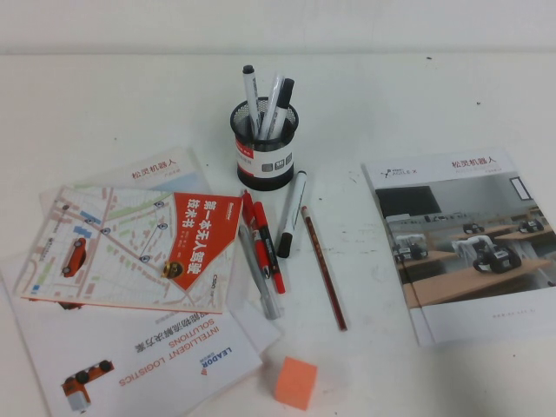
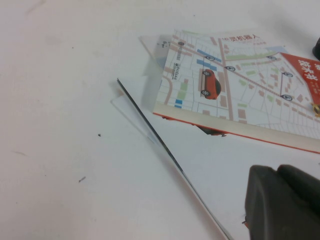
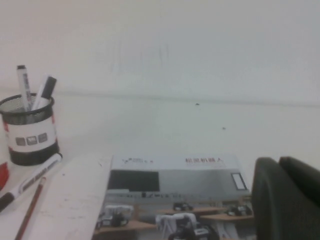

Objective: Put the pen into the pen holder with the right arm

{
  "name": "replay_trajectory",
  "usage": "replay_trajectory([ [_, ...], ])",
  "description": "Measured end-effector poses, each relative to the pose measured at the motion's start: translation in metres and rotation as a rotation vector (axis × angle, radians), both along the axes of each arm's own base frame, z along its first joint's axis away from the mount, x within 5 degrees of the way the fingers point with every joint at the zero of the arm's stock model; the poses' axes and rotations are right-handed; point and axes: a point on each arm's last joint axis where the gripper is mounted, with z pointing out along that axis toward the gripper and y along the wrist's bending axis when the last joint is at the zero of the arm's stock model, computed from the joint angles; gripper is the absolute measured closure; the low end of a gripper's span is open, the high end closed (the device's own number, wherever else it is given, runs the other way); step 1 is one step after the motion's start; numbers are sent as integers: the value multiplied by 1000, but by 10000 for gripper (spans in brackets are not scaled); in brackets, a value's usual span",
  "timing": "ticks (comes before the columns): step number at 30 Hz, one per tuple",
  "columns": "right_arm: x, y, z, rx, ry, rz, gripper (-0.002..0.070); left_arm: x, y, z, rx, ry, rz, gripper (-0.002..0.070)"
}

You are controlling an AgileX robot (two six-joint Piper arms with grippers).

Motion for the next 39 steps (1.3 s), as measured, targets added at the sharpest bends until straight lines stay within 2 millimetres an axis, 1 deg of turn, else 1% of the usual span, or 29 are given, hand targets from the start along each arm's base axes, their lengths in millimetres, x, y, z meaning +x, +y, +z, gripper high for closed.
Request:
replay_trajectory([
  [4, -2, -2, -20, 15, 26, -25, 695, 0, 0, 0, 0, 0, 0, 677],
  [7, -2, -2, -28, 28, 53, -30, 695, 0, 0, 0, 0, 0, 0, 678],
  [10, -4, -3, -33, 51, 55, -38, 695, 0, 0, 0, 0, 0, 0, 678],
  [14, -9, -4, -37, -1, 34, -48, 695, 0, 0, 0, 0, 0, 0, 678],
  [16, -12, -4, -38, 12, 31, -44, 695, 0, 0, 0, 0, 0, 0, 678],
  [23, -18, -4, -58, -4, 237, -48, 695, 0, 0, 0, 0, 0, 0, 678],
  [28, -18, -8, -60, -28, 256, -106, 695, 0, 0, 0, 0, 0, 0, 678],
  [39, -18, -8, -60, -31, 259, -108, 695, 0, 0, 0, 0, 0, 0, 678],
])
